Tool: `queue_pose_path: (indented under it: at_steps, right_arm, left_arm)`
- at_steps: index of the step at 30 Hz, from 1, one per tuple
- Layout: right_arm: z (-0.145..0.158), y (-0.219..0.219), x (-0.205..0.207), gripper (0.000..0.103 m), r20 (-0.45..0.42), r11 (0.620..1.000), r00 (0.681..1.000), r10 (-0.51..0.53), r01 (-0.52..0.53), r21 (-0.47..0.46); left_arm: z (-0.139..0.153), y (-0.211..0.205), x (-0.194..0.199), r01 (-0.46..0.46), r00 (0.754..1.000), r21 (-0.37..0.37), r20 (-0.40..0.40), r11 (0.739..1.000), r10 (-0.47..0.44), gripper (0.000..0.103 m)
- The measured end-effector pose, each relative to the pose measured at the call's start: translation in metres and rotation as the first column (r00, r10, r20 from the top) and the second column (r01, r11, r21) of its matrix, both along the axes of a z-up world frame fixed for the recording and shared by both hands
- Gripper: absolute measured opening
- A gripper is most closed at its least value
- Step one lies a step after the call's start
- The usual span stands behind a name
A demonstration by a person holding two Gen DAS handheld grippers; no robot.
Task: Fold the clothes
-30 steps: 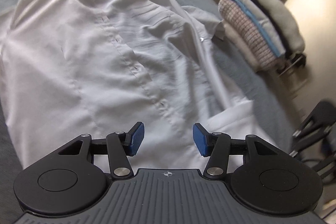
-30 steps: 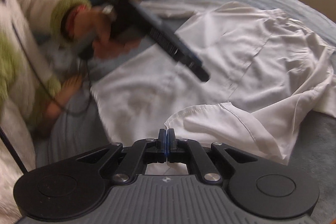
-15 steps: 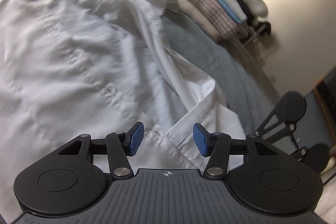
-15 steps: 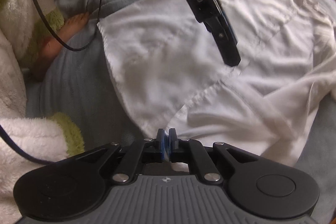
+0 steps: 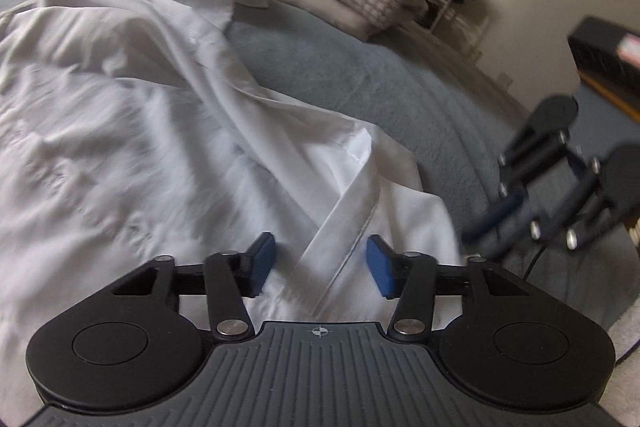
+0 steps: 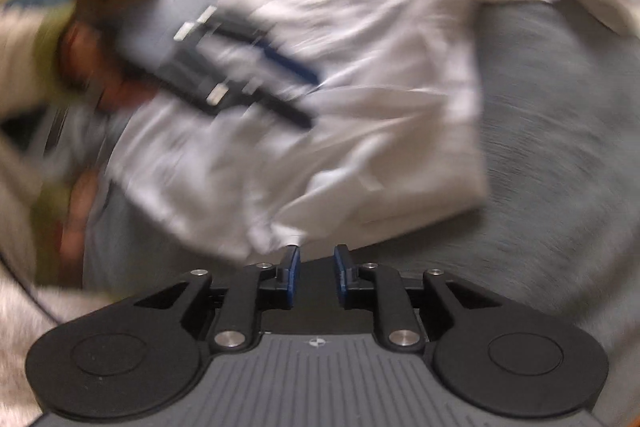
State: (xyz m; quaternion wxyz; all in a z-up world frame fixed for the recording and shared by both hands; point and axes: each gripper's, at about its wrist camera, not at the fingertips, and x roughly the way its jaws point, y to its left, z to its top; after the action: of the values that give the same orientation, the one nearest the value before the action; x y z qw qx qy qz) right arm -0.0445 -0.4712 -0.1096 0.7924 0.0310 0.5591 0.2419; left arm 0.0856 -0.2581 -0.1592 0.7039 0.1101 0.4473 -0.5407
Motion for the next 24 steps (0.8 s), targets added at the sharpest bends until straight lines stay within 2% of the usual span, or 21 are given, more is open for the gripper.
queue_pose_path:
  at_steps: [2, 5, 10, 16, 19, 24]
  right_arm:
    - [0.001, -0.012, 0.005, 0.020, 0.016, 0.997, 0.997, -0.072, 0.072, 0.004]
    - [0.004, -0.028, 0.015, 0.020, 0.044, 0.988, 0.987, -0.158, 0.157, 0.009]
    - [0.017, -0.043, 0.047, 0.021, 0.095, 0.965, 0.961, -0.260, 0.256, 0.056]
    - [0.033, -0.028, 0.106, 0.033, 0.173, 0.960, 0.944, -0.281, 0.276, 0.051]
    - [0.038, -0.011, 0.138, 0.039, 0.226, 0.960, 0.936, -0.269, 0.278, -0.010]
    - [0.033, 0.013, 0.186, 0.039, 0.291, 0.951, 0.931, -0.223, 0.273, -0.144]
  left_arm:
    - [-0.002, -0.002, 0.000, -0.009, 1.000, 0.013, -0.010, 1.000, 0.009, 0.011]
    - [0.003, 0.009, 0.002, -0.078, 0.996, -0.005, -0.053, 0.997, 0.078, 0.005]
    - [0.019, 0.040, -0.003, -0.171, 0.978, -0.057, -0.132, 0.984, 0.162, 0.004]
    - [0.033, 0.054, -0.026, -0.154, 0.976, -0.126, -0.175, 0.980, 0.131, 0.004]
    - [0.034, 0.047, -0.032, -0.133, 0.981, -0.148, -0.161, 0.980, 0.109, 0.004]
    - [0.033, 0.037, -0.034, -0.107, 0.986, -0.167, -0.141, 0.980, 0.083, 0.004]
